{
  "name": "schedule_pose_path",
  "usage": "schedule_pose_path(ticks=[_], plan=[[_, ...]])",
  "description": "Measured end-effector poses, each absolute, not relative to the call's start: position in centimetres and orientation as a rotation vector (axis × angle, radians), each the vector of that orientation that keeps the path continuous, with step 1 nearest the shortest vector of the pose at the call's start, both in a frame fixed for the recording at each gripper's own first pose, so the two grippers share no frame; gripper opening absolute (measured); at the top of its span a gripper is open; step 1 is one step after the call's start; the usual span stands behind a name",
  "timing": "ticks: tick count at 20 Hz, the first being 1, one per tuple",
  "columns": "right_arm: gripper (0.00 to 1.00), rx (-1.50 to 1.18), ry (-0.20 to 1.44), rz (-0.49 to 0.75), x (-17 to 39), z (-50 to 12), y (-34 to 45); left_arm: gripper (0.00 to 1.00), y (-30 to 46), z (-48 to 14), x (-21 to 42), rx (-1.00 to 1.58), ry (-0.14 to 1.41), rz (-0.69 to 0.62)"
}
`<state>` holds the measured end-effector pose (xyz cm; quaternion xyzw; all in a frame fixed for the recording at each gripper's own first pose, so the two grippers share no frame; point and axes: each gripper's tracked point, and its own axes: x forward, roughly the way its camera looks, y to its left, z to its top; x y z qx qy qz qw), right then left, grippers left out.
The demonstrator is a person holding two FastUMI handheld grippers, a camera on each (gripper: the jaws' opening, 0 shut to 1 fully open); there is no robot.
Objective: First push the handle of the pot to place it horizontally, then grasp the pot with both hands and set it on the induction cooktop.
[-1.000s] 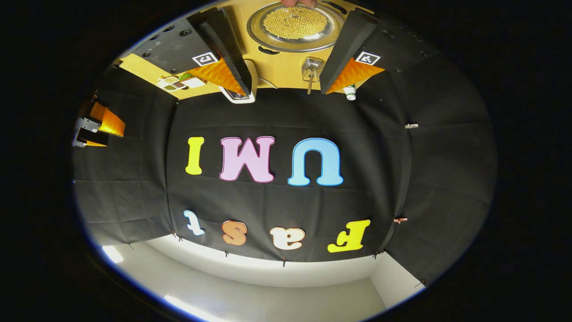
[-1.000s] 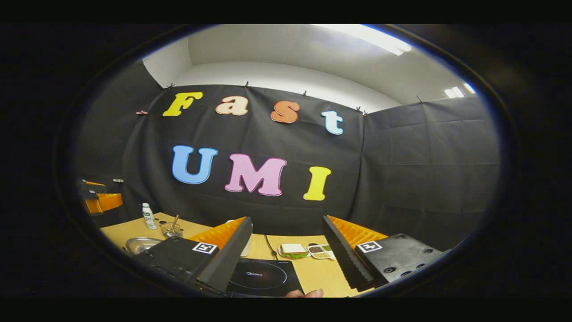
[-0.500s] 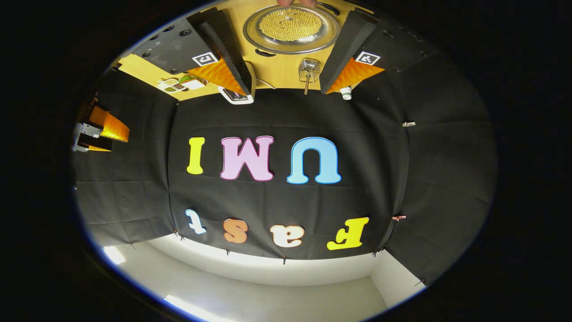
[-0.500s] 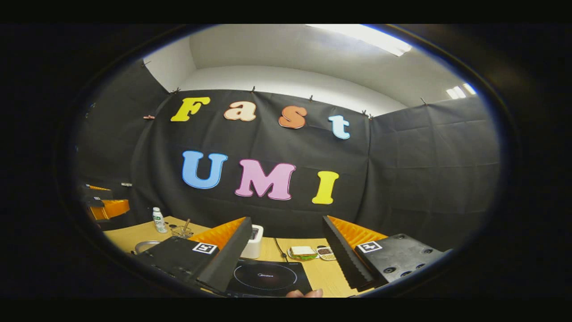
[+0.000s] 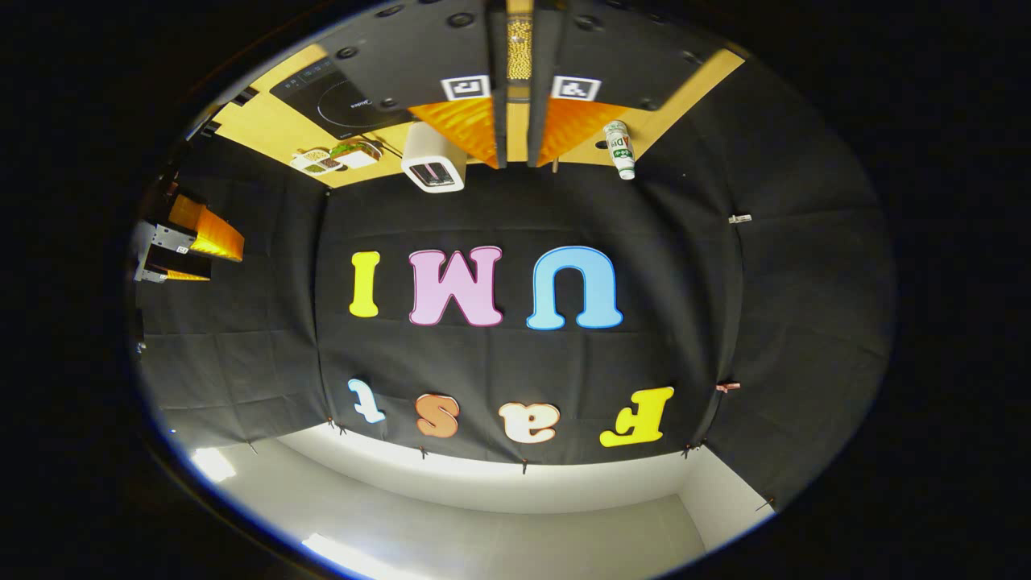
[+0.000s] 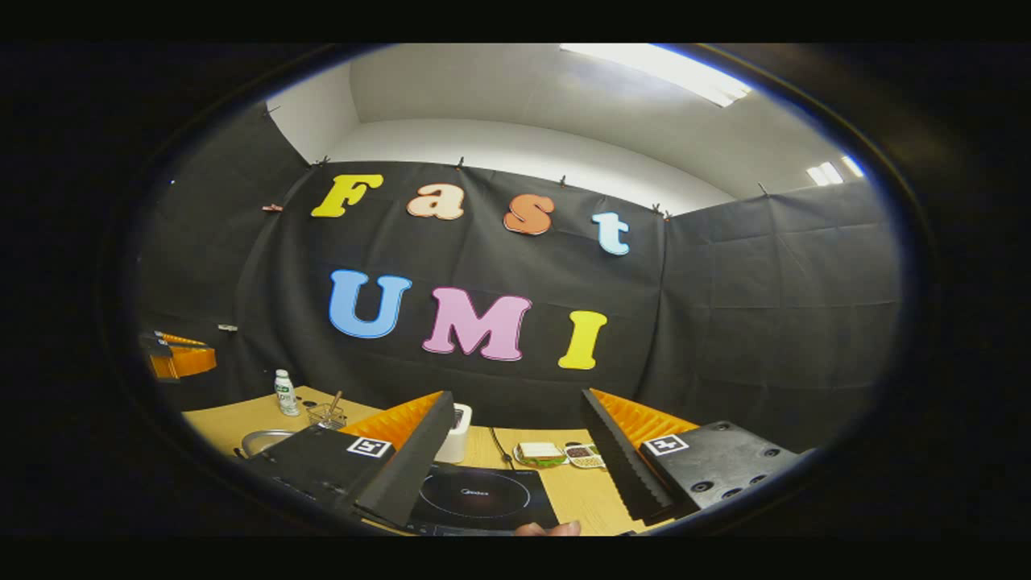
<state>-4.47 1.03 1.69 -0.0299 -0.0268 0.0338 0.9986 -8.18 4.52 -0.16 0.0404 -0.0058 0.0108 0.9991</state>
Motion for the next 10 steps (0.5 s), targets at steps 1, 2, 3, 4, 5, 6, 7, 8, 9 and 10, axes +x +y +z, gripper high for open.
schedule_pose_path(ticks=[1, 2, 3, 4, 5, 6, 7, 8, 9, 10], plan=[[0.97, -0.056, -0.053, 0.069, -4.5, 1.7, 1.2, 0.06, 4.0, 0.0, -8.7, 0.07, -0.008, -0.01], [0.97, -0.058, -0.052, 0.069, -4.7, 1.7, 1.3, 0.06, 3.4, -0.1, -8.5, 0.065, -0.005, -0.037], [0.97, -0.061, -0.054, 0.069, -4.9, 1.7, 1.3, 0.03, 3.1, -0.5, -8.7, 0.066, 0.009, -0.063], [0.97, -0.066, -0.054, 0.071, -5.0, 1.7, 1.4, 0.05, 2.9, -1.3, -8.7, 0.072, 0.032, -0.091], [0.97, -0.072, -0.053, 0.071, -5.1, 1.7, 1.4, 0.05, 2.8, -2.1, -8.8, 0.079, 0.066, -0.115], [0.97, -0.078, -0.052, 0.075, -5.1, 1.6, 1.6, 0.05, 2.8, -3.0, -8.9, 0.08, 0.094, -0.132], [0.97, -0.083, -0.052, 0.077, -5.1, 1.5, 1.8, 0.05, 2.9, -4.0, -8.9, 0.077, 0.134, -0.149], [0.97, -0.087, -0.053, 0.079, -5.1, 1.6, 1.9, 0.05, 3.1, -5.5, -8.9, 0.072, 0.188, -0.167], [0.97, -0.089, -0.055, 0.078, -5.1, 1.6, 1.9, 0.05, 3.3, -6.8, -8.9, 0.067, 0.241, -0.182], [0.97, -0.091, -0.055, 0.077, -5.0, 1.5, 2.0, 0.05, 3.4, -8.4, -9.1, 0.064, 0.294, -0.197]])
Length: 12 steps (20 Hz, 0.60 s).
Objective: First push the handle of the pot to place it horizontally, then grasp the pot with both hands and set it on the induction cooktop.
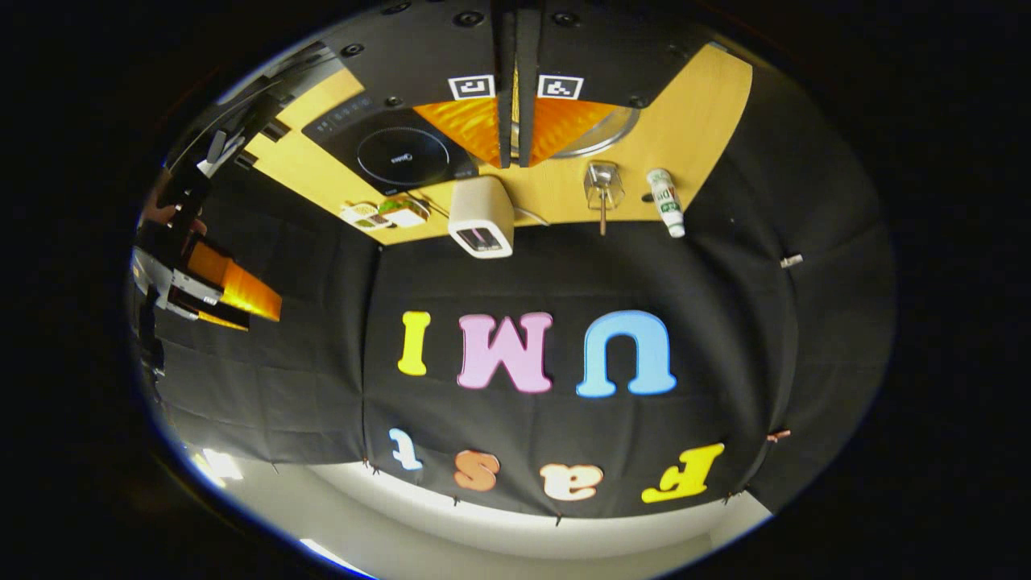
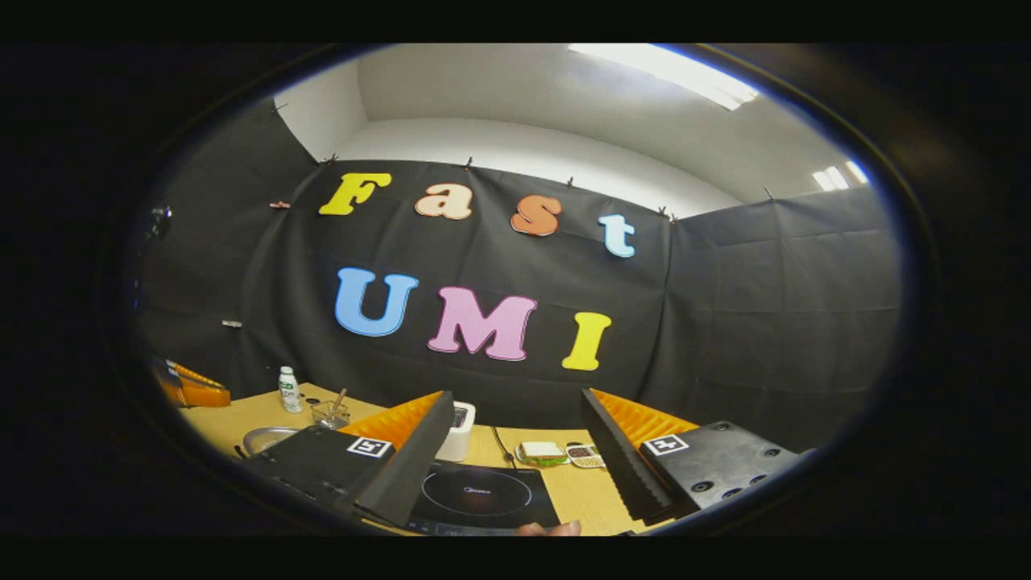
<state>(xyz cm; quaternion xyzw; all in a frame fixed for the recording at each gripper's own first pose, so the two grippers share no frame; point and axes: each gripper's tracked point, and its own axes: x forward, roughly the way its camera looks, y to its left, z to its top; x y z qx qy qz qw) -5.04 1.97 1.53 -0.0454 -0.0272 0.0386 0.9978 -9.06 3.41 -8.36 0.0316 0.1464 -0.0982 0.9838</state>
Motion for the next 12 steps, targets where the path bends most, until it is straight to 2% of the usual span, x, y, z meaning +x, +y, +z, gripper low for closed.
schedule_pose_path(ticks=[4, 12], plan=[[0.97, -0.105, -0.057, 0.078, -4.9, 1.4, 2.3, 0.05, 3.6, -13.9, -10.0, 0.01, 0.514, -0.287], [0.97, -0.119, -0.045, 0.06, -4.6, 0.8, 1.4, 0.05, 5.9, -23.1, -13.1, -0.051, 0.862, -0.344]])
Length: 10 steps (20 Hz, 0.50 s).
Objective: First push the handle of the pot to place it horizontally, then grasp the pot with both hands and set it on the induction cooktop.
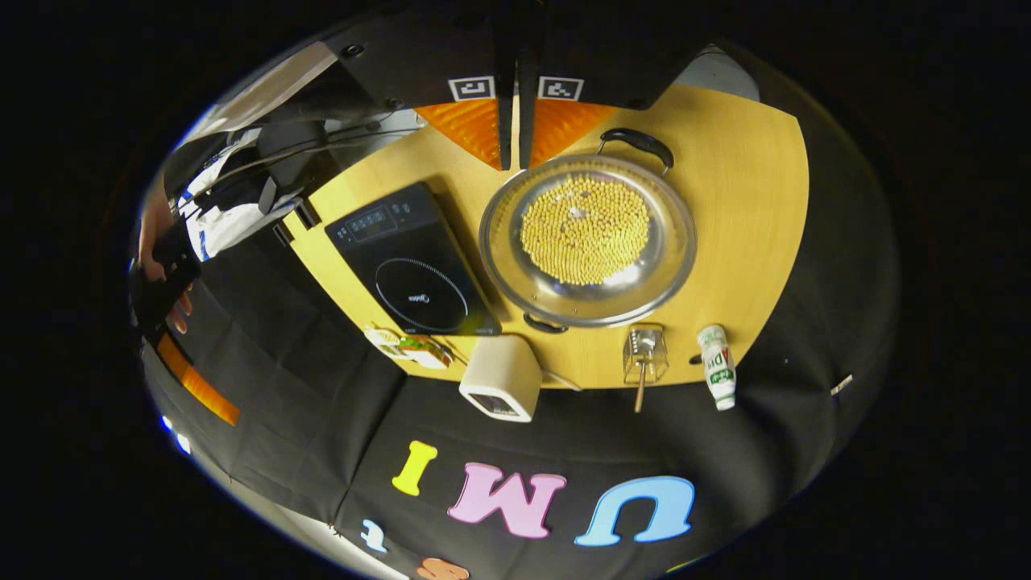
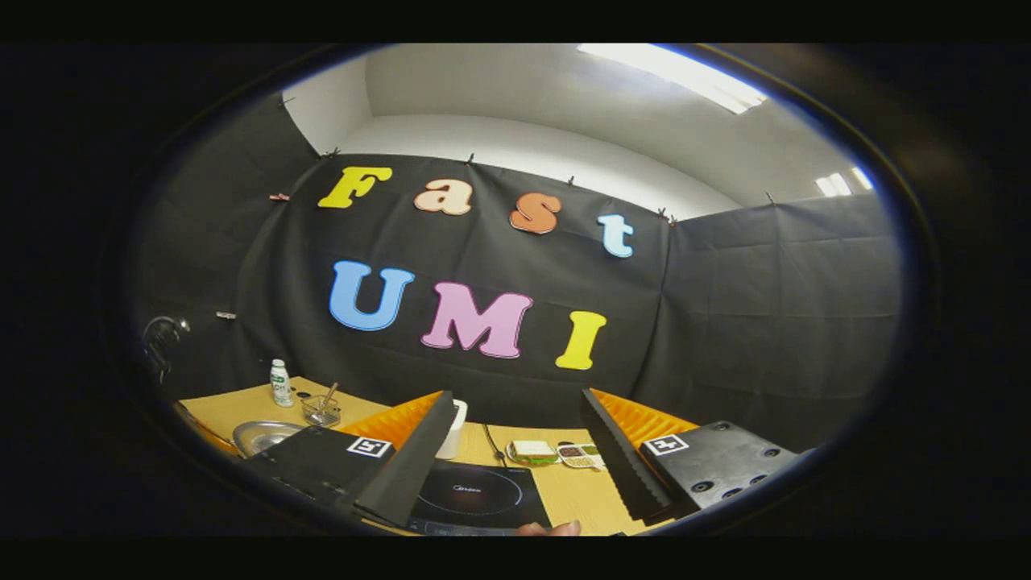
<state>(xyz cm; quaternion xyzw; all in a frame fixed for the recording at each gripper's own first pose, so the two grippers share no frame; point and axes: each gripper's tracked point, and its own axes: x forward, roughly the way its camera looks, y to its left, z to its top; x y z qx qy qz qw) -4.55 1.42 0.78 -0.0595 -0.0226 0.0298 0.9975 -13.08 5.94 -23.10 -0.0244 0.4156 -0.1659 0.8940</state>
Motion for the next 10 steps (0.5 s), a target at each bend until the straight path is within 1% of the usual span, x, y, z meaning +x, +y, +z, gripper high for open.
schedule_pose_path(ticks=[7, 10], plan=[[0.97, -0.128, -0.037, 0.065, -4.3, 0.5, 1.6, 0.05, 8.3, -27.9, -13.2, -0.123, 1.037, -0.372], [0.98, -0.128, -0.032, 0.066, -4.4, 0.3, 1.6, 0.05, 10.2, -29.9, -12.9, -0.12, 1.109, -0.355]])
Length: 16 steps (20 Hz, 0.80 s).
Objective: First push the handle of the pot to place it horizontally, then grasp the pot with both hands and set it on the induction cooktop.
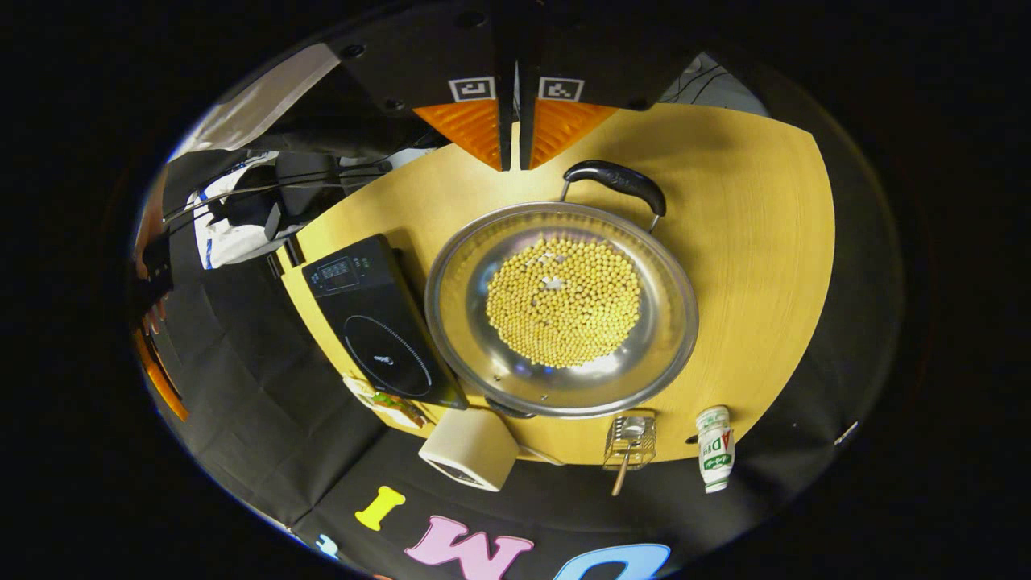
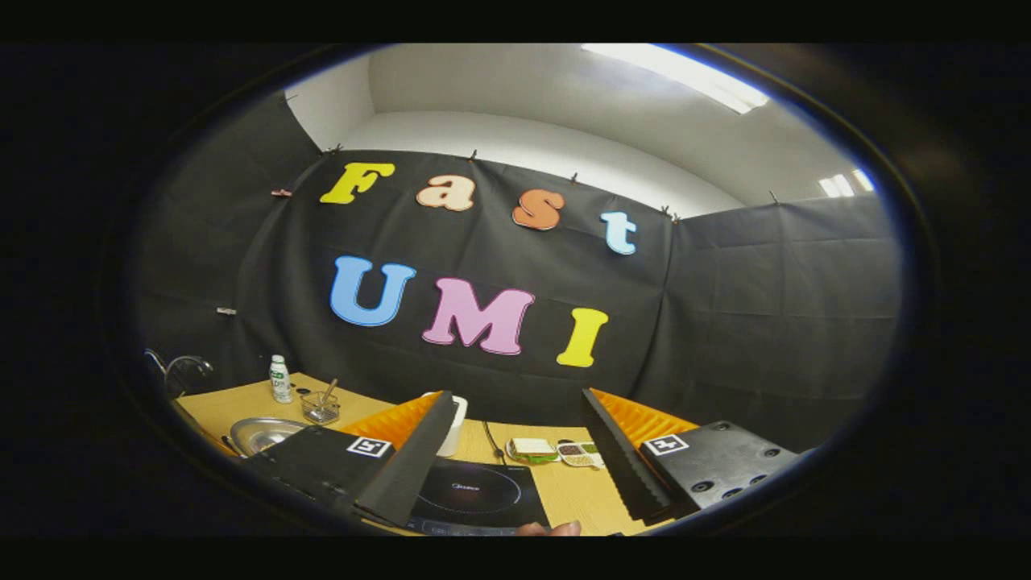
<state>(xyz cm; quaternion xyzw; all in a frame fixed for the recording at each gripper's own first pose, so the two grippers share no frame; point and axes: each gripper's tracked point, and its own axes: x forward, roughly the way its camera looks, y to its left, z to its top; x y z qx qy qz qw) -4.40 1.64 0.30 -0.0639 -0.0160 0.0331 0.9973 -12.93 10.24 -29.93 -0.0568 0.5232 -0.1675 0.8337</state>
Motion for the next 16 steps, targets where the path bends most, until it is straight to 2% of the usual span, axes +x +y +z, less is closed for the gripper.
schedule_pose_path(ticks=[6, 16], plan=[[0.97, -0.144, -0.029, 0.067, -4.5, 0.1, 1.8, 0.05, 10.2, -32.7, -12.3, -0.116, 1.177, -0.363], [0.97, -0.168, -0.024, 0.078, -4.6, -0.3, 2.3, 0.05, 10.7, -33.8, -10.6, -0.089, 1.171, -0.352]])
